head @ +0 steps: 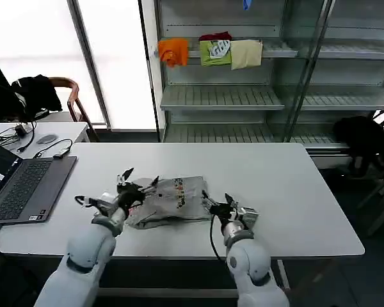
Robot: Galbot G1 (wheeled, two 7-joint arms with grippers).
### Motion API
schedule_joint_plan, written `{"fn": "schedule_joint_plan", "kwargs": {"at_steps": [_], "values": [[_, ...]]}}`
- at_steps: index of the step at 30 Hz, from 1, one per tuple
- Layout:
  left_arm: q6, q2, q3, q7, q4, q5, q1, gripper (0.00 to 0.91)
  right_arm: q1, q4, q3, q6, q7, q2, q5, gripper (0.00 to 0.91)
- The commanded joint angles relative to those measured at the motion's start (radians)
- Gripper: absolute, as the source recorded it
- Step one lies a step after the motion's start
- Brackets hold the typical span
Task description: Fold and organize the clothes.
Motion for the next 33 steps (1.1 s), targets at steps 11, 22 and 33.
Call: {"fn": "schedule_joint_plan", "kwargs": {"at_steps": [11,22,33], "values": [[-0.038,0.029,-0.202,-0.016,0.038,-0.066,0.140,0.907,0.142,-0.243,-0.060,-0.039,0.002,0.049,-0.044,0.000],[-0.041,0.024,-0.204,-0.018,0.035,-0.063,0.150,0.907,0.106,-0.172,-0.065,-0.038,-0.037,0.049,0.002,0.000],[-0.048,0.024,-0.207,-0.018,0.043,-0.065,0.155,0.907,-0.027,0.048,-0.009,-0.039,0.059,-0.077,0.074,0.000]]}}
